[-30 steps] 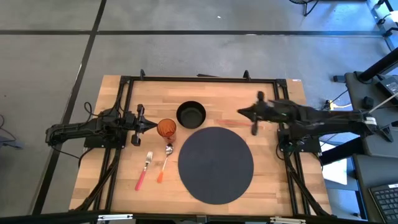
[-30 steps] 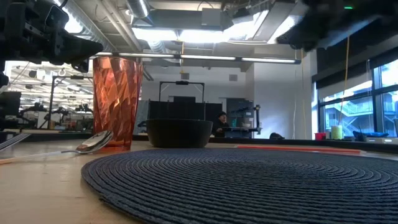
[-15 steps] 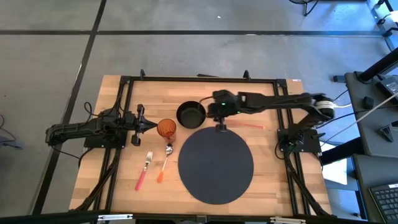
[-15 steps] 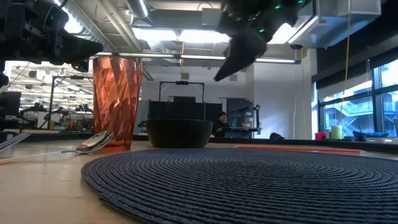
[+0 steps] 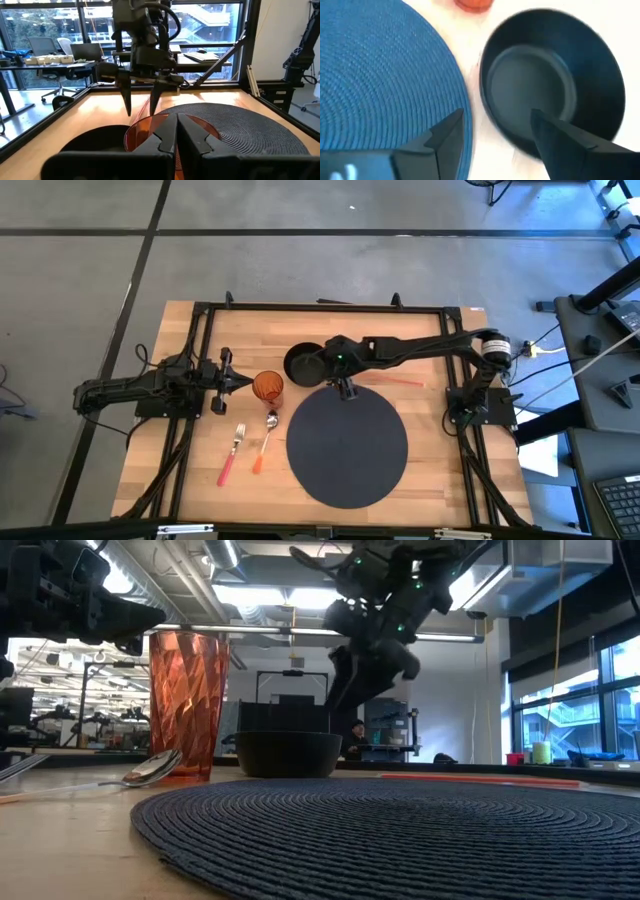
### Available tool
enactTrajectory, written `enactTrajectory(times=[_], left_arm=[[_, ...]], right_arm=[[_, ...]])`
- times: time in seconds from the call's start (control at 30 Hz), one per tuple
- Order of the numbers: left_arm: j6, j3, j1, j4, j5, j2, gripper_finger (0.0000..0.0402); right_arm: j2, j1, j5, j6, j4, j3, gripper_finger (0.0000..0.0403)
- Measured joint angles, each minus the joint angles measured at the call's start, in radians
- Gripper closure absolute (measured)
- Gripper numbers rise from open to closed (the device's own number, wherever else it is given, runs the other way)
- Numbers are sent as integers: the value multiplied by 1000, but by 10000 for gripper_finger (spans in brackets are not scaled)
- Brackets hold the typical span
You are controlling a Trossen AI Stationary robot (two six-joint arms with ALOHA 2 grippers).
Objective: Pick & Place Utensil
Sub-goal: Put the black bowl on the dark blue mat
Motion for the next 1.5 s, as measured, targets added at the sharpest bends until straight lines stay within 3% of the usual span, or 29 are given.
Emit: enactTrajectory(times=[0.83, 1.0, 1.23, 1.5], left_arm=[[0, 0, 0, 0, -4, 0, 398], [0, 0, 0, 0, -5, 0, 398], [0, 0, 0, 0, -5, 0, 398], [0, 0, 0, 0, -4, 0, 398]], right_arm=[[168, -2, -26, -33, 106, 0, 178], [169, -1, -26, -33, 108, 0, 237], [168, -1, -14, -37, 109, 0, 380], [167, 0, 35, -36, 24, 54, 392]])
